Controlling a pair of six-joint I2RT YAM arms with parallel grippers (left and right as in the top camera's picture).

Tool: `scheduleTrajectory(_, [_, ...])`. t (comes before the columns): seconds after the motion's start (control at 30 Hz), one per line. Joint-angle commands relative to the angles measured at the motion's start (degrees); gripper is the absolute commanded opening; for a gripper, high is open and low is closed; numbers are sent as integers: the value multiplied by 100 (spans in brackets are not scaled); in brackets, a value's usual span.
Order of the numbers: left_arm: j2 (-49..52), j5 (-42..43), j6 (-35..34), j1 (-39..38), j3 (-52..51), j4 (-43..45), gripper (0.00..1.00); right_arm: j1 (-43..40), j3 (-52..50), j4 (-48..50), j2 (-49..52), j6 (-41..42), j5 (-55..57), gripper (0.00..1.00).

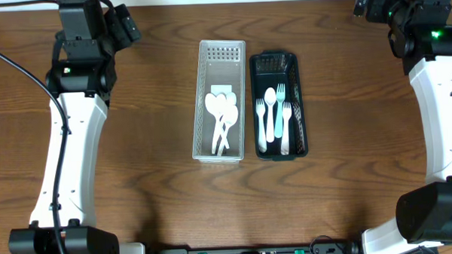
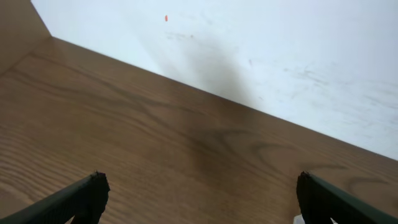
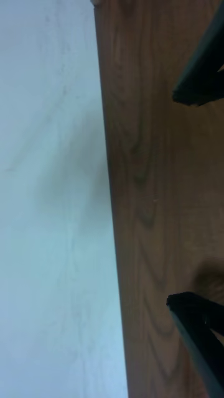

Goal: Pack container

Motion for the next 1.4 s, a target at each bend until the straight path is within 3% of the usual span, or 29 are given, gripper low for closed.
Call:
scheduleTrajectory(0.0, [-142, -11, 114, -9, 17, -50, 98, -11, 4, -160, -9, -136, 81, 99])
scheduleTrajectory(0.23, [103, 1102, 109, 24, -282, -763, 98, 20, 2, -1958, 234, -109, 94, 99])
scheduleTrajectory(0.47, [1025, 1805, 111, -17, -282, -1598, 98, 160, 2, -2942, 914, 59, 63, 99])
scheduleTrajectory(0.83, [1980, 1803, 114, -560, -282, -2170, 98, 828, 2, -3195, 1596, -26, -81, 99])
scheduleTrajectory(1.37, [2035, 1801, 114, -835, -282, -2205, 98, 1043, 2, -3314, 2312, -26, -131, 99])
